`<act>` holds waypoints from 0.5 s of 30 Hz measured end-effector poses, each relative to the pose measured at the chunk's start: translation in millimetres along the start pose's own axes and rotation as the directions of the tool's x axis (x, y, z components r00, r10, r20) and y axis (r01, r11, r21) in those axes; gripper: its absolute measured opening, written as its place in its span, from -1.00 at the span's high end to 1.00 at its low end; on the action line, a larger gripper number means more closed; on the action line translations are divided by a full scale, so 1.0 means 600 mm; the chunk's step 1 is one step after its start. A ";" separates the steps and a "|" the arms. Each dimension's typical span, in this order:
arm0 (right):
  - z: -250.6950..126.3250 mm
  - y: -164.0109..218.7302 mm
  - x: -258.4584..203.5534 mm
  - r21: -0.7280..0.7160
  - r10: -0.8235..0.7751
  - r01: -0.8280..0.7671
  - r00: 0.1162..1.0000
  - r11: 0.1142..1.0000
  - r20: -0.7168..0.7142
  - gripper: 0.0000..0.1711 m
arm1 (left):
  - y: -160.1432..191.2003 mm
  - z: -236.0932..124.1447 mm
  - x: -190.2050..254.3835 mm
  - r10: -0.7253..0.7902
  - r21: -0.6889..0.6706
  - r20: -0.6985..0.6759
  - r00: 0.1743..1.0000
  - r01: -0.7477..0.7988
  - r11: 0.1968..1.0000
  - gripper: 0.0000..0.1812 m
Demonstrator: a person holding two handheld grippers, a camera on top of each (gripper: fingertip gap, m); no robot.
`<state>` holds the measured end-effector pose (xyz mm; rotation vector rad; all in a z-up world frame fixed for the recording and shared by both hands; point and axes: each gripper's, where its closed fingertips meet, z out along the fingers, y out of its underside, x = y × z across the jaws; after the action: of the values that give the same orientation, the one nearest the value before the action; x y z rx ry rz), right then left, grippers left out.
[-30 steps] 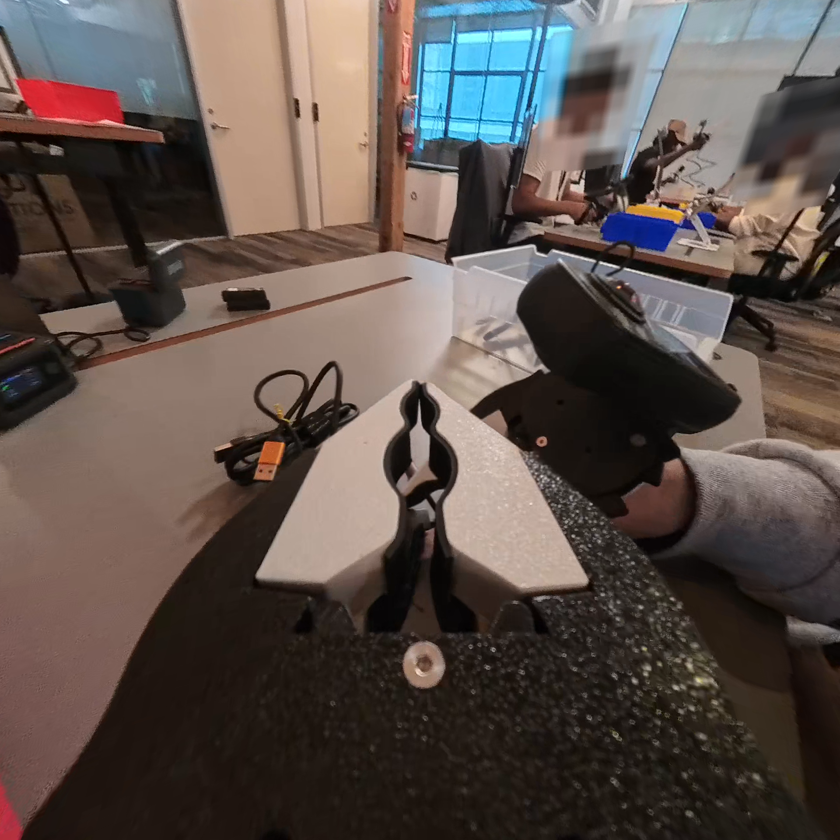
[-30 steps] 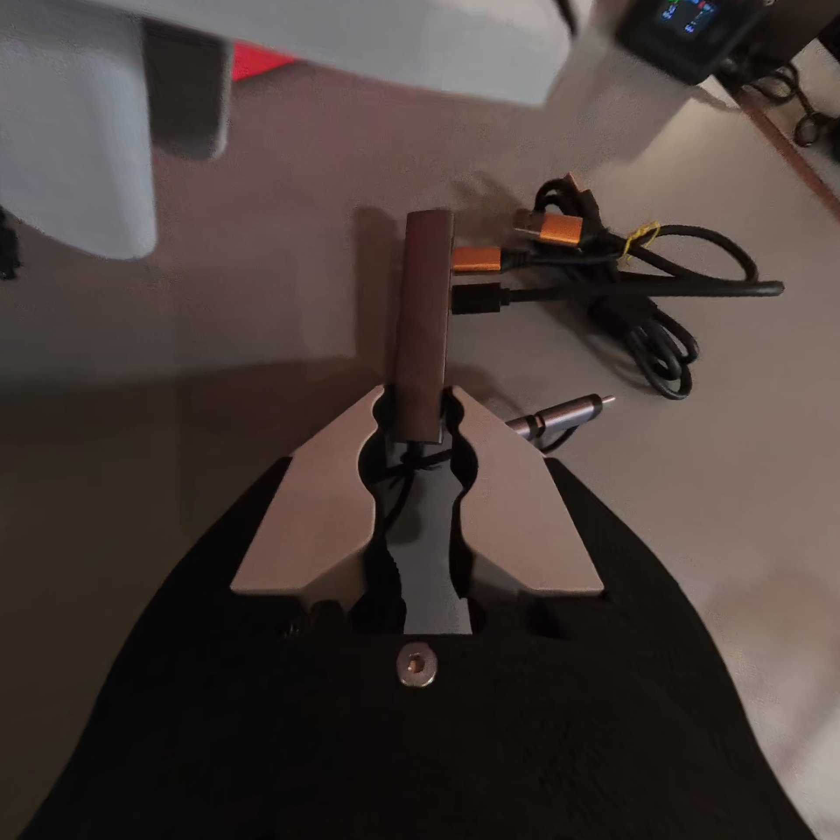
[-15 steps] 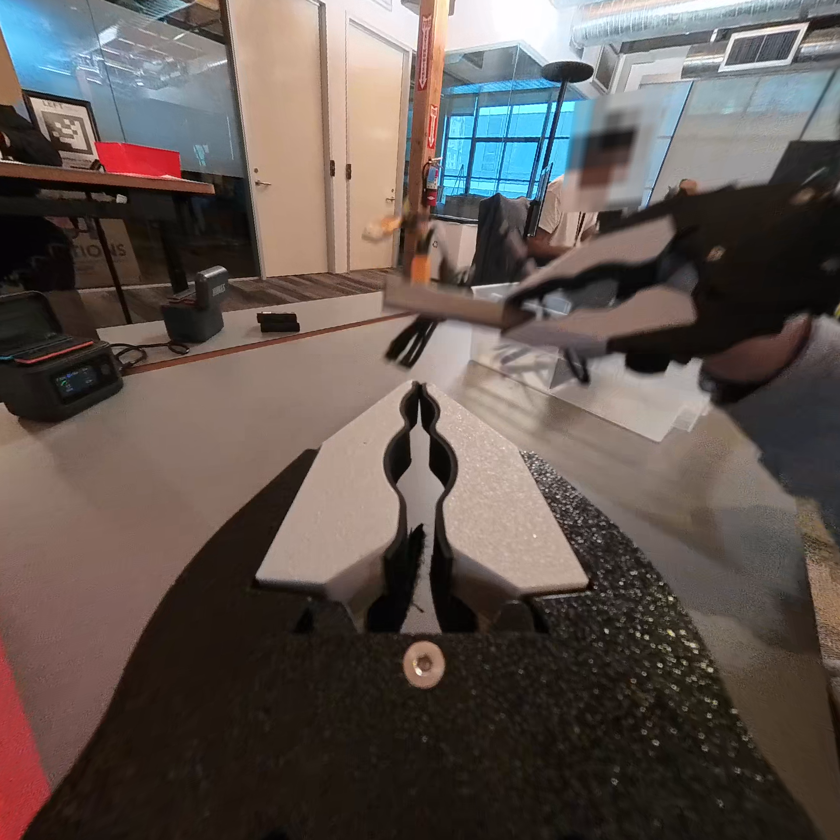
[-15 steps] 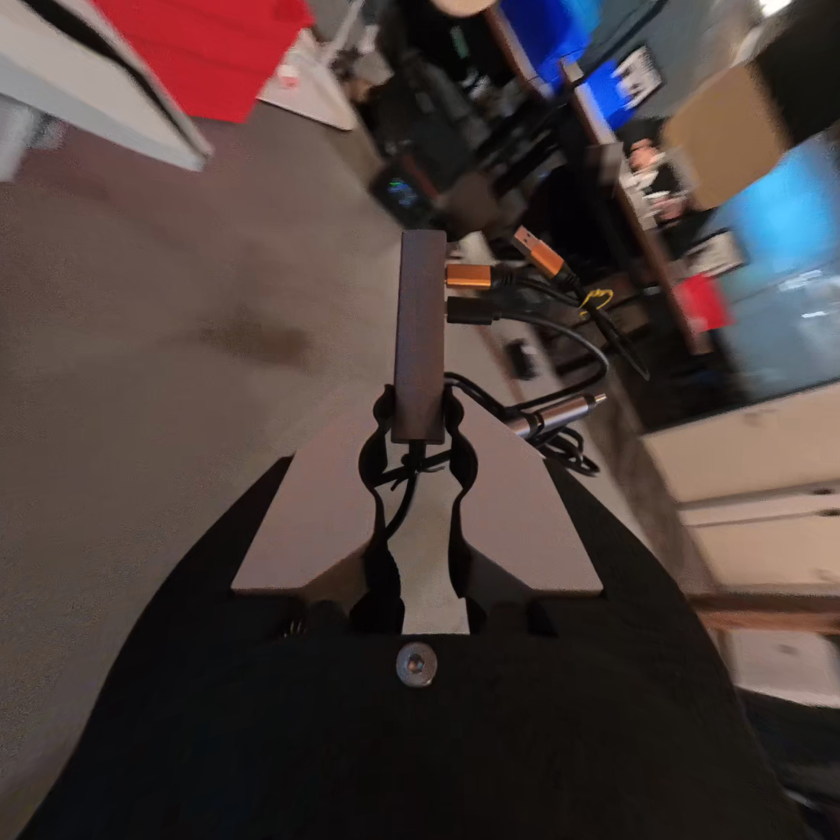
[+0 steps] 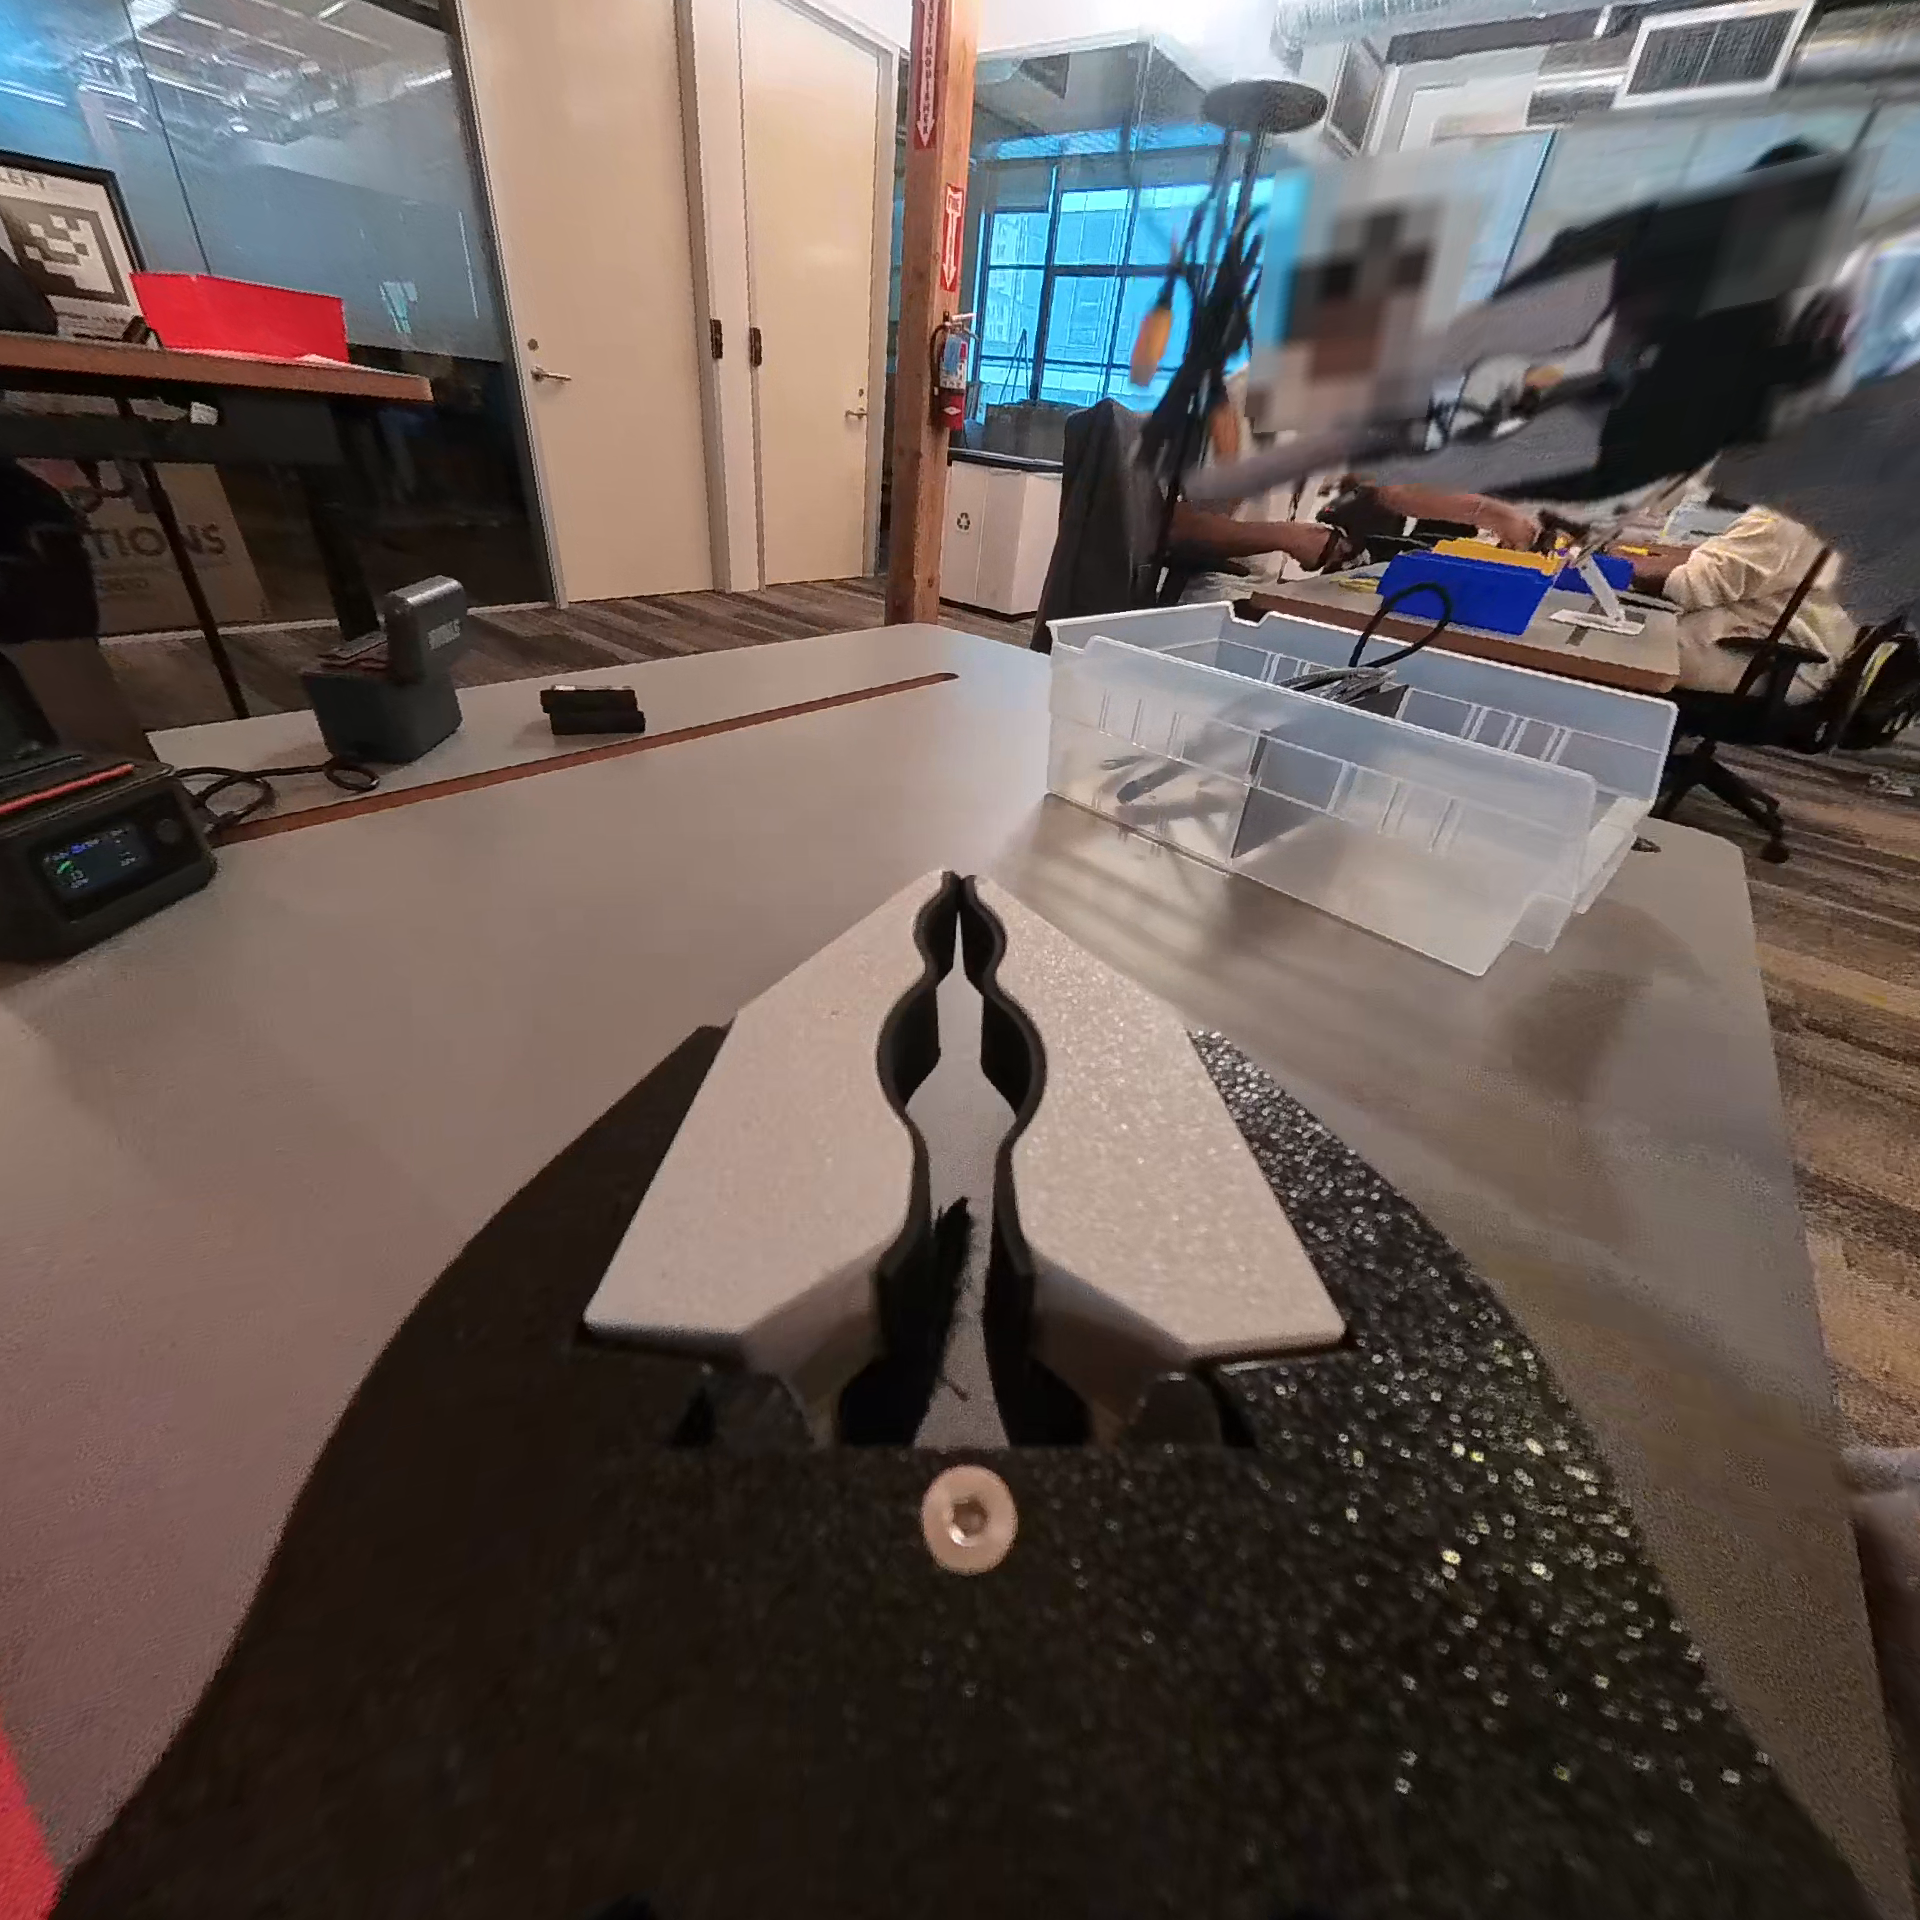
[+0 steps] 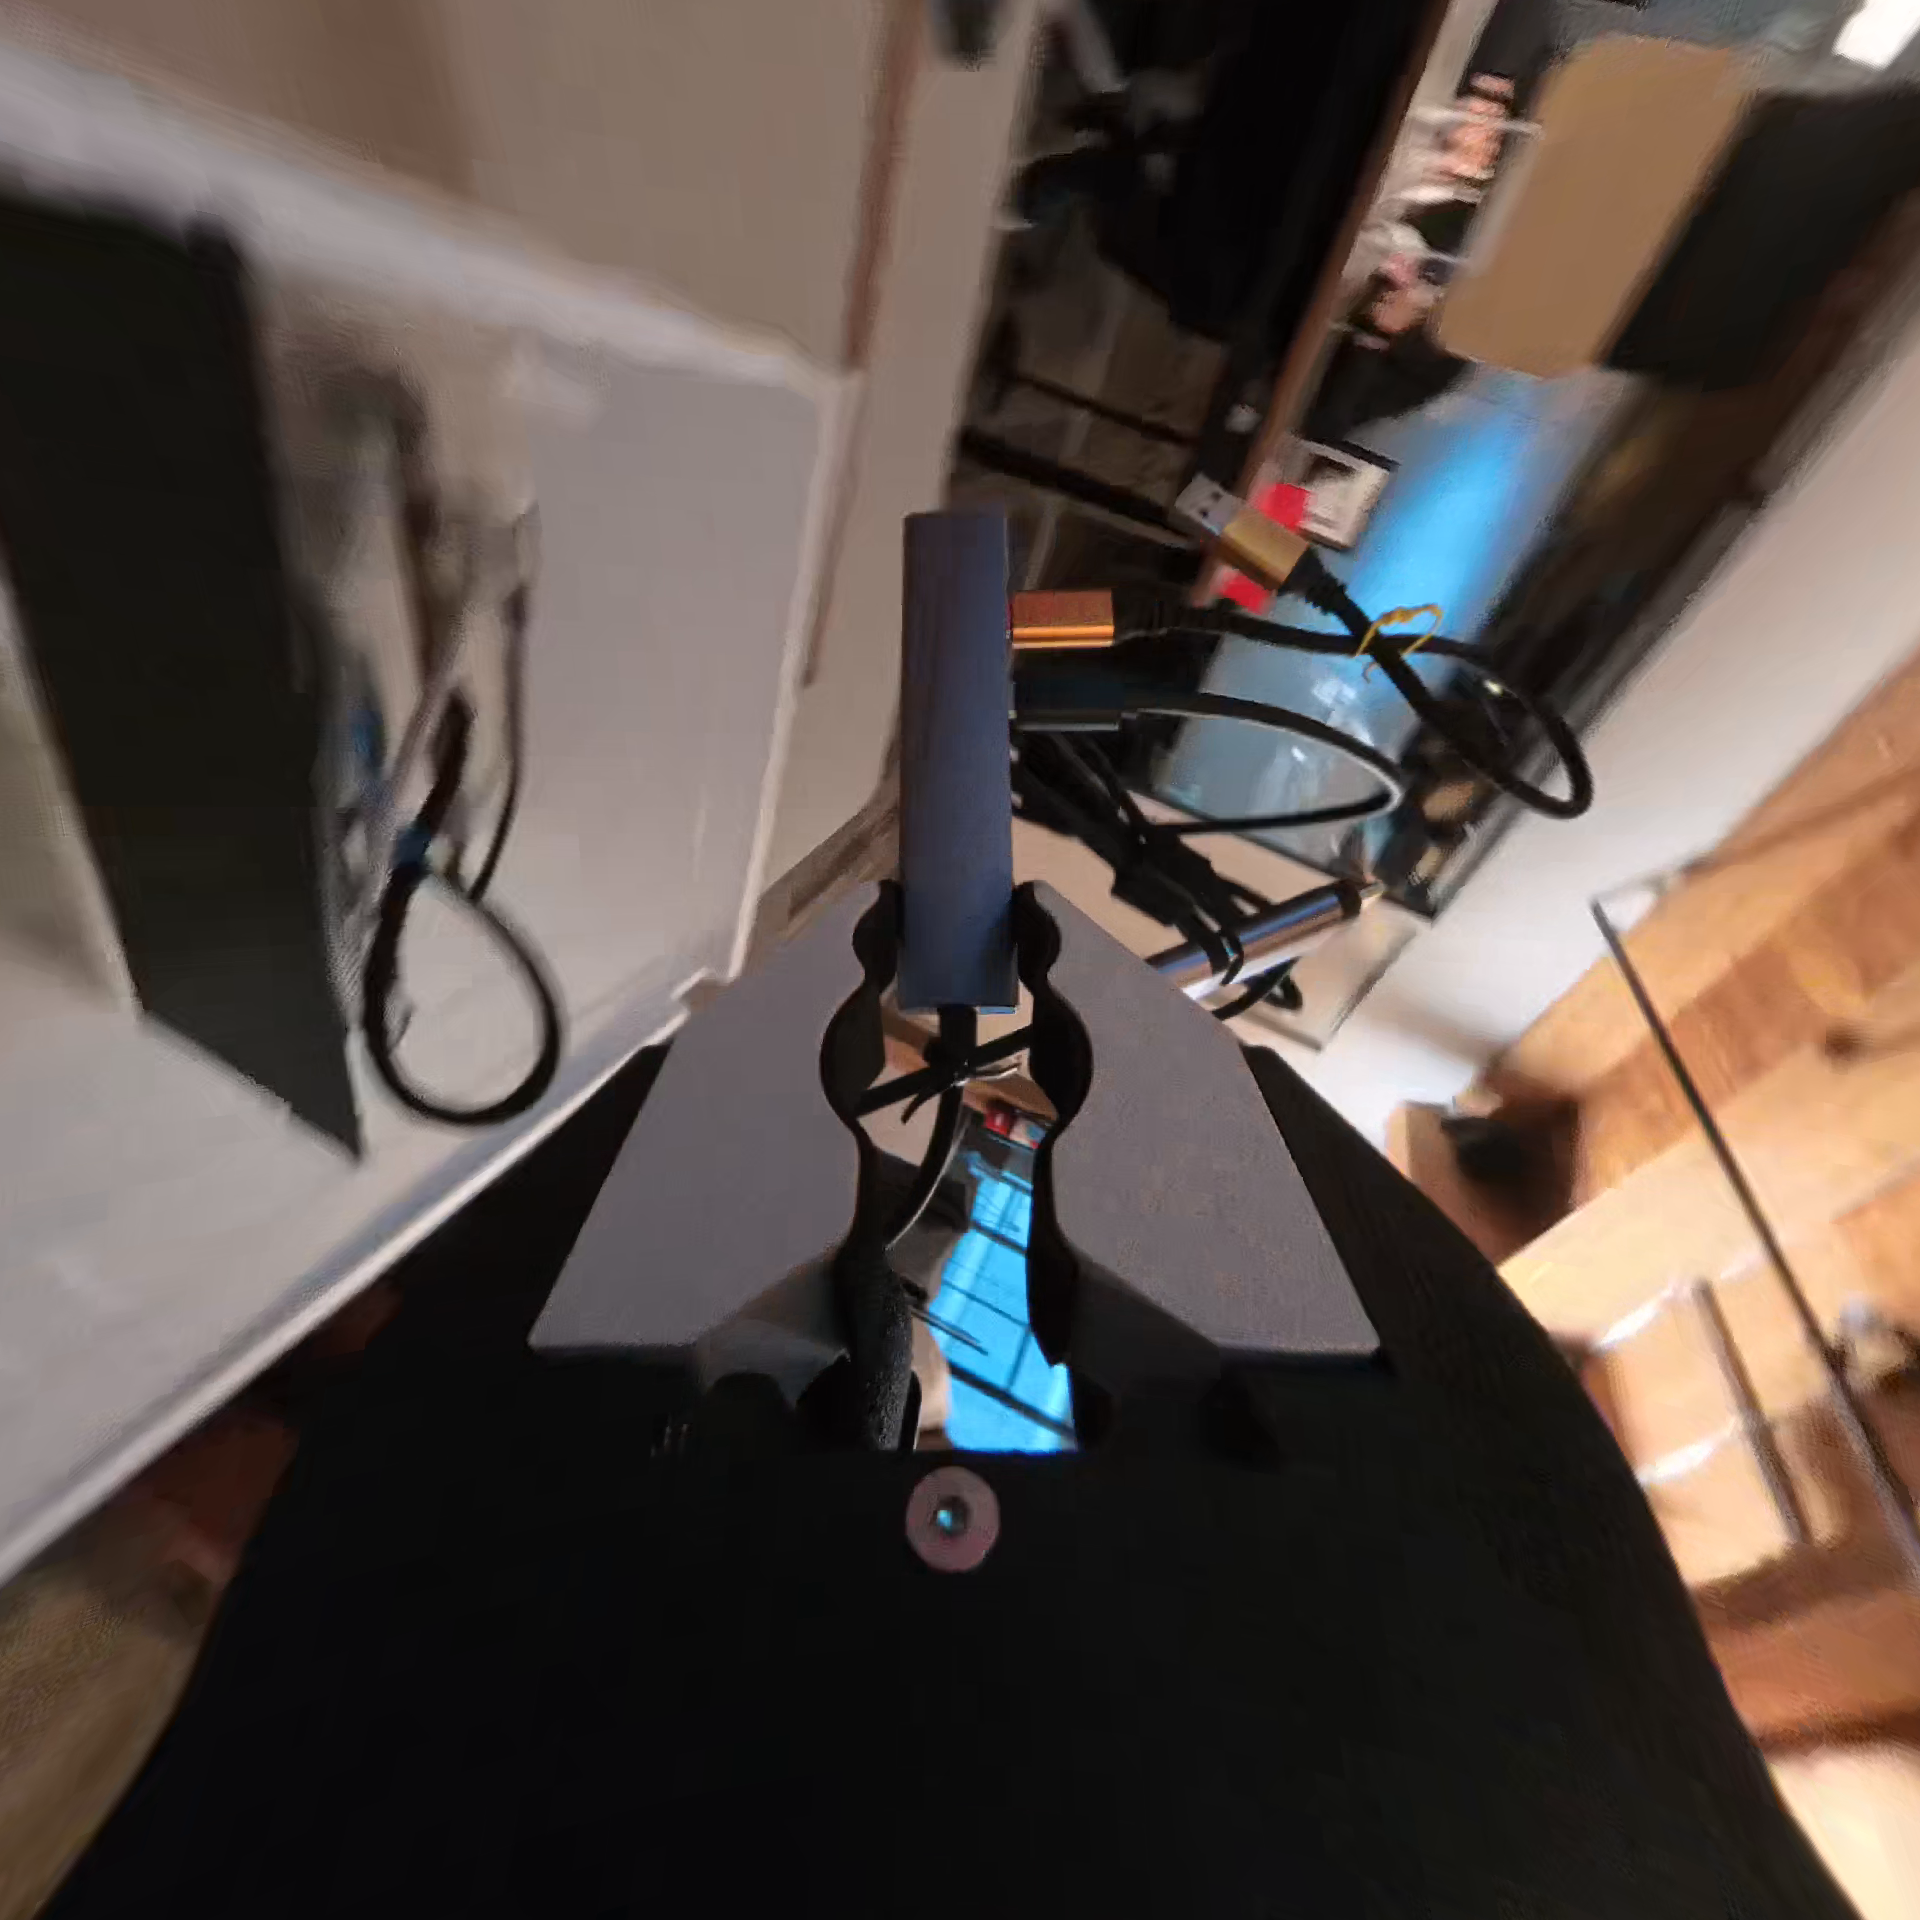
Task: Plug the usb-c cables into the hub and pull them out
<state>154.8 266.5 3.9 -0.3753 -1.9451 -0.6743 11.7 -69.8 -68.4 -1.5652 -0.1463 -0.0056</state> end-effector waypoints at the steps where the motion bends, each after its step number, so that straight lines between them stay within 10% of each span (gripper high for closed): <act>1: 0.015 0.016 -0.034 -0.004 -0.067 0.067 0.996 0.998 0.064 0.74 | 0.001 0.000 0.000 -0.001 -0.002 0.000 1.000 0.001 1.000 1.00; 5: 0.053 0.041 -0.130 0.027 -0.181 0.180 0.951 0.983 0.251 0.73 | 0.007 0.005 0.003 0.004 -0.021 -0.006 1.000 -0.004 1.000 1.00; 11: 0.043 0.013 -0.159 -0.009 0.107 -0.117 0.875 0.993 0.473 0.66 | 0.016 0.008 0.002 0.017 -0.045 -0.001 1.000 -0.017 0.999 1.00; 15: 0.004 -0.008 -0.129 -0.167 0.541 -0.582 0.560 0.796 0.628 0.53 | 0.018 0.009 0.001 0.018 -0.048 0.000 1.000 -0.018 0.999 1.00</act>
<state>185.1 266.4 -67.4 -1.2858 -2.2829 -0.0254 13.2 -64.5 -78.9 -1.6149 -0.1334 0.0058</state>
